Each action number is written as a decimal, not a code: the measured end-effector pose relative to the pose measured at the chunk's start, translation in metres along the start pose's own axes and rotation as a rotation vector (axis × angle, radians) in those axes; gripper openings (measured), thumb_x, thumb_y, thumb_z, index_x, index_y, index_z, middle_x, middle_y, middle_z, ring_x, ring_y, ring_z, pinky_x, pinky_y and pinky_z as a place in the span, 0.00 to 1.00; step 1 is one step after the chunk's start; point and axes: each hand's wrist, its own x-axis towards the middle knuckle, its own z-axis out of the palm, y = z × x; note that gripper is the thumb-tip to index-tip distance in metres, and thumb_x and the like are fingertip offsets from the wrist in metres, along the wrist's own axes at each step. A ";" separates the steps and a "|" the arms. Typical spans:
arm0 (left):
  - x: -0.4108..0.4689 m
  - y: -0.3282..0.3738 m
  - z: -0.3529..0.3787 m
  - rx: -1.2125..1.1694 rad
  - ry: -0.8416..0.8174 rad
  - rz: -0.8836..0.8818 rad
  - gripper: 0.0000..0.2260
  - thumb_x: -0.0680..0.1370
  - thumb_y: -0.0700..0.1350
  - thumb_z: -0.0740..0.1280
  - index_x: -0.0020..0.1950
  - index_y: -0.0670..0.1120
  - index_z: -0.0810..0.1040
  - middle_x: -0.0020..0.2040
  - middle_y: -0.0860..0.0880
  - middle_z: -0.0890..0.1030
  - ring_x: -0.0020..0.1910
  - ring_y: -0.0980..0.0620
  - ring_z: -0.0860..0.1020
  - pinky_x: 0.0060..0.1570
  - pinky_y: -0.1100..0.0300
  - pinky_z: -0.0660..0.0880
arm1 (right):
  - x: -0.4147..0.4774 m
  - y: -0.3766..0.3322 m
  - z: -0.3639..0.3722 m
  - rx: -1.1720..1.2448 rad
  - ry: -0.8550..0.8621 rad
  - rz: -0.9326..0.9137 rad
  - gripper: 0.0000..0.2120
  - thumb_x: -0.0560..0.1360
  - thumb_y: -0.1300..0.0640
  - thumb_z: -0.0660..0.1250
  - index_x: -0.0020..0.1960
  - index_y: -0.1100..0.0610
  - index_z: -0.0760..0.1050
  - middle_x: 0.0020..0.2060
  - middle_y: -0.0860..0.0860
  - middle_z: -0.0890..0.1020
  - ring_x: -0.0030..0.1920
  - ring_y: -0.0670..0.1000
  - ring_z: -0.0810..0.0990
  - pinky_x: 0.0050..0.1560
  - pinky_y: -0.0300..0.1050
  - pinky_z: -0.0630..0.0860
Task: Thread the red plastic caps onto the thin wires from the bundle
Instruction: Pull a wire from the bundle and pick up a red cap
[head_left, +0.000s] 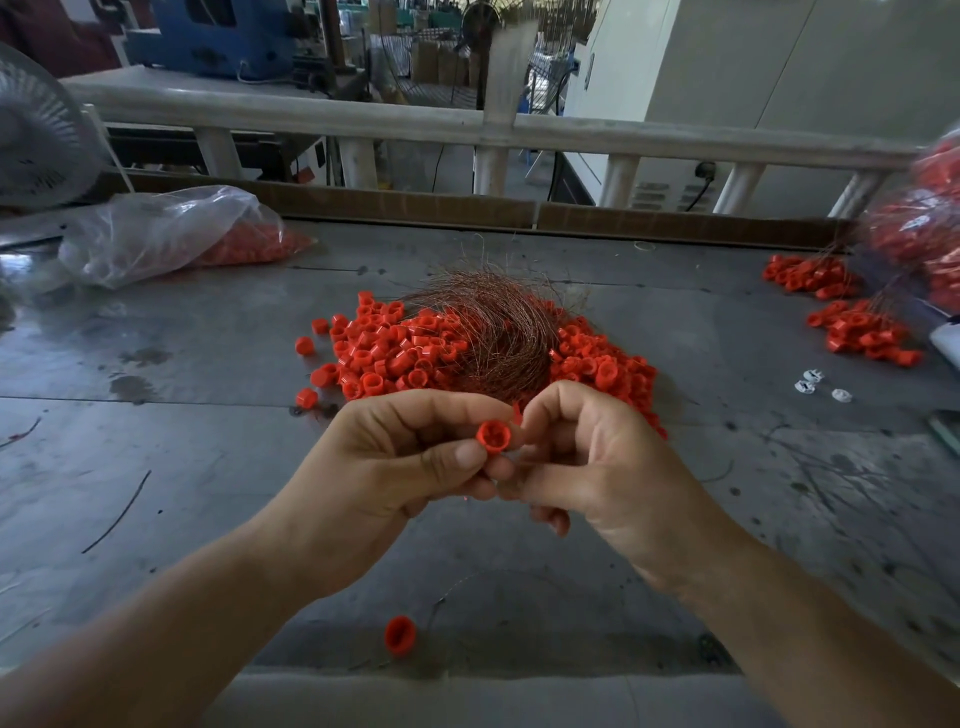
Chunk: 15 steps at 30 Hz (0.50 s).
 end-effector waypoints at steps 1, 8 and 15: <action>0.000 0.000 0.000 -0.014 -0.010 -0.011 0.14 0.62 0.46 0.77 0.45 0.45 0.84 0.40 0.44 0.84 0.38 0.53 0.82 0.36 0.65 0.78 | 0.000 0.001 0.001 -0.008 -0.016 0.003 0.14 0.67 0.71 0.70 0.39 0.57 0.68 0.27 0.49 0.76 0.25 0.44 0.73 0.23 0.36 0.69; 0.003 -0.003 0.000 -0.061 0.116 -0.099 0.11 0.61 0.40 0.73 0.42 0.42 0.84 0.39 0.43 0.84 0.37 0.51 0.83 0.37 0.64 0.78 | 0.016 0.008 -0.037 -0.408 0.266 -0.081 0.09 0.70 0.61 0.71 0.36 0.51 0.74 0.30 0.50 0.81 0.32 0.50 0.80 0.36 0.44 0.77; -0.001 -0.002 0.005 0.035 0.196 -0.106 0.12 0.64 0.35 0.65 0.41 0.45 0.85 0.37 0.44 0.84 0.37 0.51 0.83 0.36 0.65 0.78 | 0.030 0.027 -0.056 -0.879 0.307 -0.086 0.05 0.69 0.59 0.72 0.38 0.49 0.79 0.30 0.38 0.74 0.31 0.37 0.72 0.35 0.27 0.65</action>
